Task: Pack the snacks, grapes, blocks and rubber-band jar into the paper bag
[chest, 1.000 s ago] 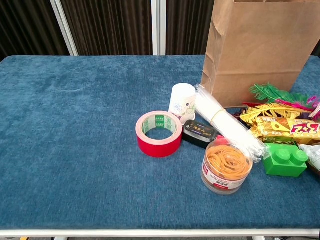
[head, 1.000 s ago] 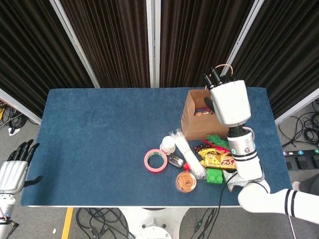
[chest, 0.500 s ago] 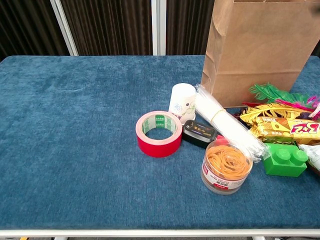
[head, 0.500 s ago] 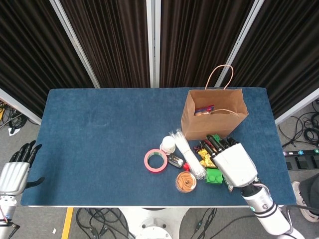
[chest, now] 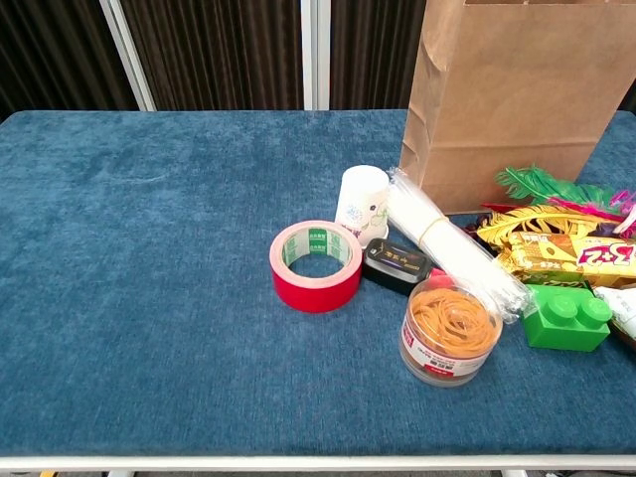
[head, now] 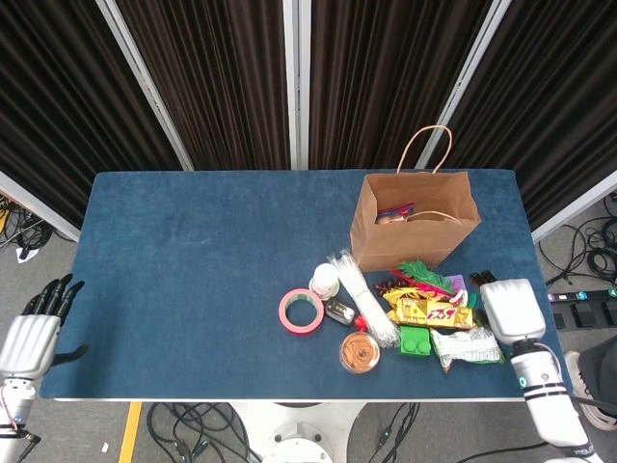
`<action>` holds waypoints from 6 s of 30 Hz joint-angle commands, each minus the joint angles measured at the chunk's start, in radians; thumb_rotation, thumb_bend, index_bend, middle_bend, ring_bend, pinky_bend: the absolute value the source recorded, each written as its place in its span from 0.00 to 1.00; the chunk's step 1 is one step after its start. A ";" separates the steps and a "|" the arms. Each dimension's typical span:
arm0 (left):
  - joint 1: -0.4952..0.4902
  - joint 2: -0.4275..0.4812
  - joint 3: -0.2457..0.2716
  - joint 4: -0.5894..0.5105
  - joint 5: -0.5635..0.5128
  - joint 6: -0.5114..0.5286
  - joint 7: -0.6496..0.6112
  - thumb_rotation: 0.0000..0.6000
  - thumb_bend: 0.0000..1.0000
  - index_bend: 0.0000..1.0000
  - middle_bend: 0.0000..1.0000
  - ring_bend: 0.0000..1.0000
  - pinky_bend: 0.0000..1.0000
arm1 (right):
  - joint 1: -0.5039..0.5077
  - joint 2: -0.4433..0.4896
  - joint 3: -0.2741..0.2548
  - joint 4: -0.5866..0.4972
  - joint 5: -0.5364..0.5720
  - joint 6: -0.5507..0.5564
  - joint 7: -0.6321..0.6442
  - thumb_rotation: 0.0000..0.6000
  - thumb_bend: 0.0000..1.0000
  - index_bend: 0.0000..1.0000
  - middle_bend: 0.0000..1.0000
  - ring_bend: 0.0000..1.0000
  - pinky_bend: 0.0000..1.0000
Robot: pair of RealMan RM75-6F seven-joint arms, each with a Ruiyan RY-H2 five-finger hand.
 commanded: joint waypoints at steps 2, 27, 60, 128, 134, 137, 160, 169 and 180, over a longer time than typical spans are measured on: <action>0.002 -0.004 0.003 0.012 0.000 -0.002 -0.007 1.00 0.11 0.12 0.13 0.02 0.21 | 0.001 -0.085 0.050 0.140 0.105 -0.069 0.076 1.00 0.18 0.37 0.40 0.82 0.83; -0.005 -0.013 0.006 0.052 0.012 -0.008 -0.017 1.00 0.11 0.12 0.13 0.02 0.21 | 0.046 -0.266 0.092 0.305 0.169 -0.153 0.061 1.00 0.05 0.40 0.40 0.82 0.83; -0.005 -0.011 0.005 0.049 0.010 -0.009 -0.038 1.00 0.11 0.12 0.13 0.02 0.21 | 0.073 -0.305 0.099 0.312 0.211 -0.164 0.026 1.00 0.20 0.61 0.56 0.83 0.84; -0.011 0.001 0.008 0.028 0.018 -0.007 -0.040 1.00 0.11 0.12 0.13 0.02 0.21 | 0.512 -0.094 0.480 0.021 0.483 0.134 -0.547 1.00 0.31 0.72 0.65 0.83 0.84; -0.012 -0.002 0.010 0.027 0.017 -0.013 -0.025 1.00 0.11 0.12 0.13 0.02 0.21 | 0.498 -0.117 0.426 0.118 0.494 0.075 -0.473 1.00 0.31 0.72 0.64 0.83 0.84; -0.015 0.001 0.008 0.025 0.011 -0.020 -0.020 1.00 0.11 0.12 0.13 0.02 0.21 | 0.501 -0.141 0.410 0.166 0.496 0.052 -0.440 1.00 0.31 0.72 0.64 0.83 0.84; -0.013 -0.007 0.010 0.049 0.000 -0.031 -0.034 1.00 0.11 0.12 0.13 0.02 0.21 | 0.535 -0.195 0.357 0.268 0.549 -0.049 -0.379 1.00 0.04 0.54 0.50 0.78 0.84; -0.010 -0.006 0.008 0.049 0.001 -0.025 -0.038 1.00 0.11 0.12 0.13 0.02 0.21 | 0.533 -0.163 0.355 0.230 0.562 -0.056 -0.354 1.00 0.00 0.41 0.37 0.78 0.84; -0.015 -0.005 0.009 0.043 0.007 -0.027 -0.031 1.00 0.11 0.12 0.13 0.02 0.21 | 0.552 -0.126 0.416 0.158 0.747 -0.066 -0.329 1.00 0.00 0.22 0.22 0.74 0.84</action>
